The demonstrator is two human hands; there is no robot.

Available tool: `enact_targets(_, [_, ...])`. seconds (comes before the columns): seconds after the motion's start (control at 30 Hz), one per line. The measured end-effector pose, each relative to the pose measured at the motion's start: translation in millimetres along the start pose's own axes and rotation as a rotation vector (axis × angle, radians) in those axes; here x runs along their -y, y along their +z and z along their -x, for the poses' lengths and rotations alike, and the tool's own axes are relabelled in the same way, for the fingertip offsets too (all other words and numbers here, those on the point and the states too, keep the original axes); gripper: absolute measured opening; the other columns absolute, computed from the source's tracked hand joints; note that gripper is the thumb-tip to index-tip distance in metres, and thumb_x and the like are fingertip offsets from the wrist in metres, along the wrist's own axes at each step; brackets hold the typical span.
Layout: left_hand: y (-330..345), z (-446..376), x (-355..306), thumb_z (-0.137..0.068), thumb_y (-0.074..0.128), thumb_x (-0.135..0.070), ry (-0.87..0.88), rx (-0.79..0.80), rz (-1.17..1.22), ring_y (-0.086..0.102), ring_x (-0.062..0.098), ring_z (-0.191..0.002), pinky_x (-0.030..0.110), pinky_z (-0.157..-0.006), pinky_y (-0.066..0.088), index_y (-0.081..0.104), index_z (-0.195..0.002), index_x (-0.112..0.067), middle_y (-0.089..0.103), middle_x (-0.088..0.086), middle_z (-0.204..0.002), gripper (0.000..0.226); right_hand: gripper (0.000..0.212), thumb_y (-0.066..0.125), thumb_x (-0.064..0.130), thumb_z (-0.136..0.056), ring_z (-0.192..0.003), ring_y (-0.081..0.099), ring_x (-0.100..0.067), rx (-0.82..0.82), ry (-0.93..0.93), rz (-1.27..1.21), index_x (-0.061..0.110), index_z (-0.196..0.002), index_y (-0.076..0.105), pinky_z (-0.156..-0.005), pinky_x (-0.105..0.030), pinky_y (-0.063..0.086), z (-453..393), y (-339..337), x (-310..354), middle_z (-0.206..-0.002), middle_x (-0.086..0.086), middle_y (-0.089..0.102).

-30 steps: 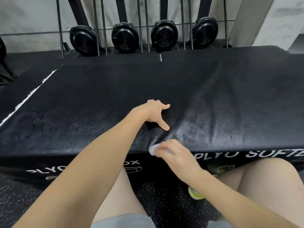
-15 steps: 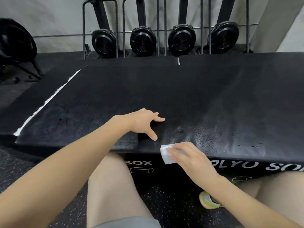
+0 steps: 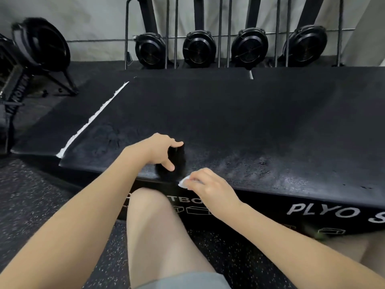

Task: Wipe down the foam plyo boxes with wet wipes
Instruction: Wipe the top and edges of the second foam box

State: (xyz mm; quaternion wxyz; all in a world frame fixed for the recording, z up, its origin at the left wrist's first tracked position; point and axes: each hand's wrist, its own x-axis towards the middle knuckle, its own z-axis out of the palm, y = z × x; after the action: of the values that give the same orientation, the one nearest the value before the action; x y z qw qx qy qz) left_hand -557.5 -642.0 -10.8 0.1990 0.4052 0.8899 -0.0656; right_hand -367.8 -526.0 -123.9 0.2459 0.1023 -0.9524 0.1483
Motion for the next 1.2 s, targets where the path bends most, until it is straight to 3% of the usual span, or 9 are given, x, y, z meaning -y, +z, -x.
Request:
enact_targets(0.1, [-0.8, 2.9, 20.4, -0.085, 0.082, -0.025, -0.028, -0.034, 0.097, 0.031, 0.023, -0.148, 0.038, -0.117, 0.032, 0.035, -0.155, -0.035, 0.033, -0.005, -0.162, 0.086, 0.048, 0.076, -0.002, -0.072, -0.101, 0.052, -0.020, 0.011, -0.038, -0.043, 0.018, -0.114, 0.070, -0.064, -0.031, 0.050, -29.1, 23.5, 18.3, -0.106, 0.000, 0.063])
enact_targets(0.2, [3.3, 6.0, 19.4, -0.088, 0.077, -0.023, -0.010, -0.045, 0.053, 0.027, 0.024, -0.150, 0.035, -0.119, 0.027, 0.032, -0.157, -0.031, 0.030, -0.002, -0.164, 0.083, 0.033, 0.071, 0.002, -0.073, -0.095, 0.051, -0.021, -0.013, -0.060, -0.023, 0.015, -0.104, 0.072, -0.064, -0.030, 0.047, -49.0, 37.6, 33.3, -0.098, -0.002, 0.063])
enact_targets(0.33, [6.6, 6.6, 18.7, -0.088, 0.075, -0.022, -0.013, -0.051, 0.055, 0.028, 0.026, -0.149, 0.040, -0.118, 0.030, 0.030, -0.158, -0.031, 0.029, -0.002, -0.164, 0.083, 0.036, 0.065, 0.002, -0.070, -0.089, 0.058, -0.024, -0.006, -0.061, 0.053, 0.014, -0.103, 0.072, -0.063, -0.029, 0.048, -42.5, 29.6, 30.7, -0.093, -0.001, 0.062])
enact_targets(0.43, [6.7, 6.4, 16.2, -0.089, 0.073, -0.021, -0.029, -0.032, 0.009, 0.029, 0.028, -0.148, 0.040, -0.116, 0.032, 0.028, -0.159, -0.029, 0.028, 0.000, -0.164, 0.084, 0.040, 0.066, -0.006, -0.059, -0.083, 0.061, -0.025, -0.026, -0.054, 0.119, 0.010, -0.096, 0.071, -0.053, -0.026, 0.044, -16.5, 9.1, 11.7, -0.092, -0.004, 0.064])
enact_targets(0.53, [3.4, 7.1, 7.1, -0.088, 0.074, -0.017, -0.065, -0.030, 0.007, 0.032, 0.026, -0.145, 0.039, -0.110, 0.040, 0.028, -0.159, -0.025, 0.043, 0.004, -0.156, 0.084, 0.053, 0.079, -0.011, -0.054, -0.091, 0.057, -0.021, 0.002, -0.014, 0.169, 0.013, -0.101, 0.068, -0.055, -0.023, 0.044, 18.8, -14.3, -13.4, -0.101, -0.001, 0.062])
enact_targets(0.8, [-4.4, -6.3, -67.1, -0.087, 0.078, -0.030, 0.006, -0.201, 0.227, 0.056, 0.023, -0.122, 0.039, -0.098, 0.050, 0.045, -0.151, -0.032, 0.063, 0.005, -0.131, 0.072, 0.051, 0.084, -0.006, -0.067, -0.099, 0.057, -0.023, -0.014, 0.083, 0.213, 0.015, -0.109, 0.065, -0.067, -0.028, 0.052, 131.1, -97.0, -82.2, -0.113, -0.002, 0.058])
enact_targets(1.03, [-9.7, -38.4, -151.7, -0.089, 0.074, -0.043, 0.191, -0.132, 0.274, 0.048, 0.023, -0.135, 0.033, -0.107, 0.041, 0.046, -0.151, -0.033, 0.051, 0.005, -0.149, 0.069, 0.051, 0.084, 0.005, -0.077, -0.108, 0.058, -0.015, -0.057, 0.279, 0.153, 0.026, -0.119, 0.063, -0.075, -0.035, 0.057, 195.1, -136.5, -128.0, -0.124, 0.007, 0.057])
enact_targets(1.13, [-8.1, -53.7, -181.1, -0.084, 0.075, -0.053, 0.263, -0.056, 0.205, 0.023, 0.025, -0.152, 0.040, -0.118, 0.027, 0.036, -0.154, -0.039, 0.030, 0.004, -0.164, 0.081, 0.055, 0.080, 0.004, -0.081, -0.108, 0.060, -0.012, -0.044, 0.381, 0.091, 0.035, -0.123, 0.060, -0.080, -0.034, 0.057, 204.7, -142.4, -144.0, -0.124, 0.010, 0.058])
enact_targets(1.2, [-8.4, -65.3, -197.9, -0.076, 0.079, -0.060, 0.297, -0.031, 0.149, 0.004, 0.030, -0.156, 0.052, -0.124, 0.016, 0.029, -0.156, -0.043, 0.016, 0.003, -0.168, 0.095, 0.042, 0.069, 0.016, -0.091, -0.112, 0.059, -0.008, -0.005, 0.438, 0.067, 0.041, -0.124, 0.061, -0.088, -0.031, 0.055, 199.1, -150.2, -155.9, -0.127, 0.014, 0.057])
